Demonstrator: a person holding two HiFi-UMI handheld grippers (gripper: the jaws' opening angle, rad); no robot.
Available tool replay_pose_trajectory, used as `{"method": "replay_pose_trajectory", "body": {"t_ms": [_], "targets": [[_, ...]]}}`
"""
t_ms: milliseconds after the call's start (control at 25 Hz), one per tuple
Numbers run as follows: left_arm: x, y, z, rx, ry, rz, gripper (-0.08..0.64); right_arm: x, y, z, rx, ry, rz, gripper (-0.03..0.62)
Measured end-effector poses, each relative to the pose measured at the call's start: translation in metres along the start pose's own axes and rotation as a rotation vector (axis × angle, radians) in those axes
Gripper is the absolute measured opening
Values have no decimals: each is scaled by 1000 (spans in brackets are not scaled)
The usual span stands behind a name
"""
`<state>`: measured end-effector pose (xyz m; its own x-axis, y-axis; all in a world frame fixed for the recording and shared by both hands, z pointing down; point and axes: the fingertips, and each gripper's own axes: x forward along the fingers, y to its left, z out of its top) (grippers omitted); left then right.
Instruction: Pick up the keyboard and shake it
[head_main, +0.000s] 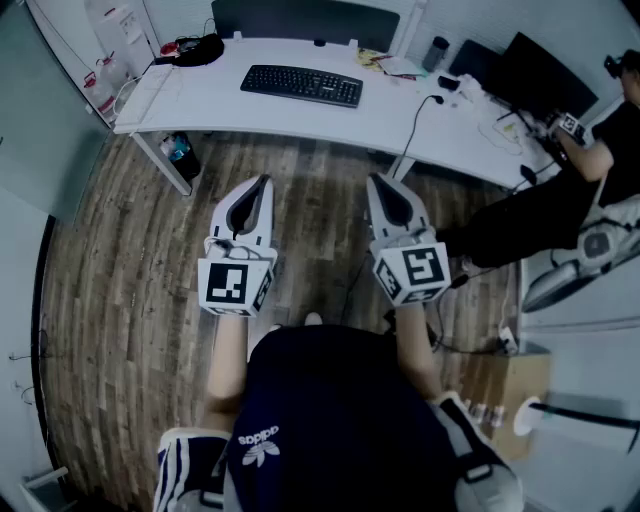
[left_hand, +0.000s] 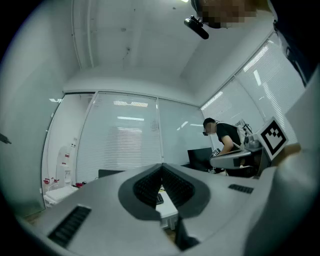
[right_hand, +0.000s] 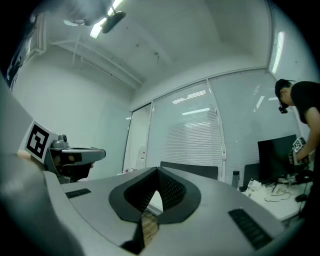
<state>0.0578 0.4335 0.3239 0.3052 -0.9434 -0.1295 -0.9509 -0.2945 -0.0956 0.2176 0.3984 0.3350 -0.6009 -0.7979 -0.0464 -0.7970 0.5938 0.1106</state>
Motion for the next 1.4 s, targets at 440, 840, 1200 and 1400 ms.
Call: {"method": "replay_pose_trajectory", "body": {"t_ms": [440, 840, 1200, 1400], "targets": [[13, 0, -2, 24, 15, -5, 5, 7, -6, 1, 14, -19, 11, 3], [12, 15, -10, -22, 10, 2, 5, 17, -5, -18, 51, 19, 18, 3], [60, 65, -32, -59, -7, -46, 3, 81, 7, -37, 67, 71, 23, 3], [104, 109, -27, -64, -21, -86, 3, 140, -2, -26, 61, 65, -16, 3]]}}
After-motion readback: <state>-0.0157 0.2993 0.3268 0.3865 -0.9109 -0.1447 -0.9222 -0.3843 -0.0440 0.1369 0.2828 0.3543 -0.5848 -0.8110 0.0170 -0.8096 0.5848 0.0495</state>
